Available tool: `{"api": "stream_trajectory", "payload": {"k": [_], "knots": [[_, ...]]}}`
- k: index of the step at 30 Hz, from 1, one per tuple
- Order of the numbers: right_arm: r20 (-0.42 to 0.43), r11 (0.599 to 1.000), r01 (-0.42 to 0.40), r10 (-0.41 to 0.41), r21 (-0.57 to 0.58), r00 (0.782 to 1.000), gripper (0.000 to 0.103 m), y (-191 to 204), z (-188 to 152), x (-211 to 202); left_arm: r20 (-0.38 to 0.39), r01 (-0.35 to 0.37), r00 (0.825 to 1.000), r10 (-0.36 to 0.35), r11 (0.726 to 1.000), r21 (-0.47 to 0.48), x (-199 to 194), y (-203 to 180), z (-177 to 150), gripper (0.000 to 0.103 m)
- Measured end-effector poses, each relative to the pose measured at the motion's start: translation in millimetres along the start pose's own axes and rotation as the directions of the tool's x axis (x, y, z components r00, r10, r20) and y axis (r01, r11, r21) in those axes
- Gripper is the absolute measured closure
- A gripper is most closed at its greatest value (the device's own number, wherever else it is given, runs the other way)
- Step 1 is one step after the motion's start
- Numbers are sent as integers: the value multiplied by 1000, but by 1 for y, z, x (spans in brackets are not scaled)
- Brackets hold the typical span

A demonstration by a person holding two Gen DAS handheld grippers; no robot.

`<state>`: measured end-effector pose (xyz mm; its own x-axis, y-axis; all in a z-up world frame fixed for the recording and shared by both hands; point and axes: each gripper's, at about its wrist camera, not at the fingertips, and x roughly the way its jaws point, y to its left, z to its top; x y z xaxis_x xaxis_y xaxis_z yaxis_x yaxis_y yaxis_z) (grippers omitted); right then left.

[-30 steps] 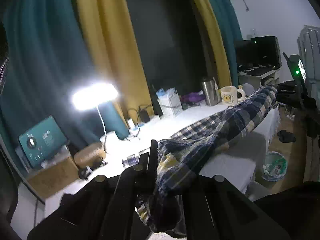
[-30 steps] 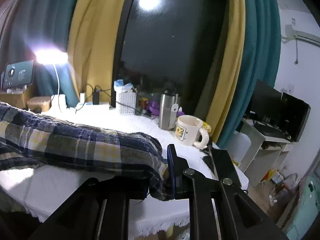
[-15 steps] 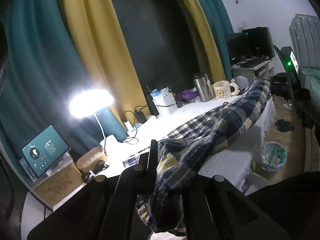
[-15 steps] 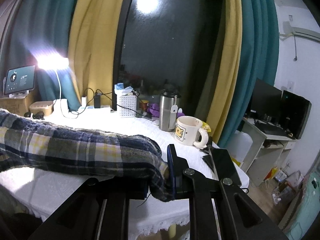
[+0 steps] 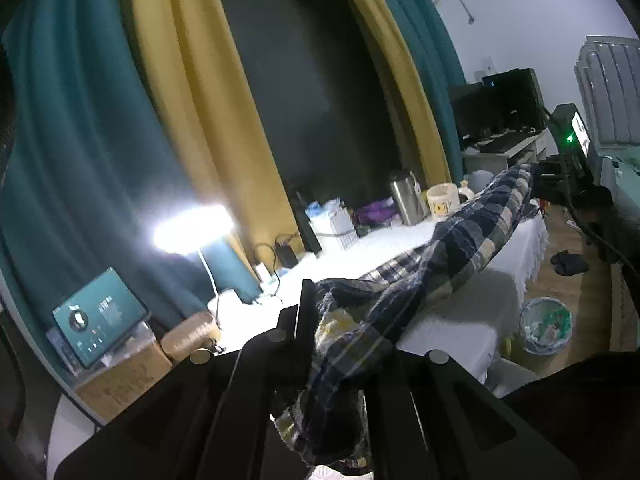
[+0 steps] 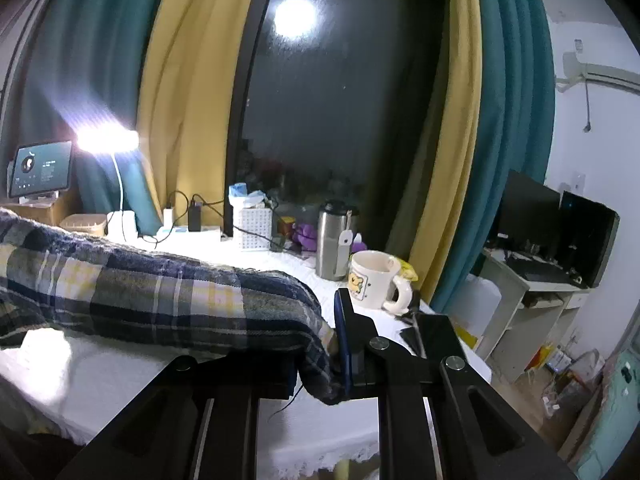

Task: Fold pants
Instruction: 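Hold the pants with both grippers and fold the held edge over onto the pants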

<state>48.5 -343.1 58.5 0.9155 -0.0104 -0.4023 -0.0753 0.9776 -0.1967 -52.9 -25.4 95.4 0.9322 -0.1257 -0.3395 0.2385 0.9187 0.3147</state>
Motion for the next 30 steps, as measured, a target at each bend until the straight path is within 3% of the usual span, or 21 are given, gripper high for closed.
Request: {"api": "stream_trajectory", "payload": {"k": [10,22,30], "knots": [[39,1000,7,-8,28,999,86,-13,3,-20,59,-29,998,25,997,66,-18,-11,21,100],[-30,999,-5,6,32,1000,86,-4,-3,14,-42,-9,999,11,999,47,25,1,4,100],[-64,1000,-13,13,12,998,86,7,11,48,-78,-19,997,20,1000,15,59,21,0,100]]}}
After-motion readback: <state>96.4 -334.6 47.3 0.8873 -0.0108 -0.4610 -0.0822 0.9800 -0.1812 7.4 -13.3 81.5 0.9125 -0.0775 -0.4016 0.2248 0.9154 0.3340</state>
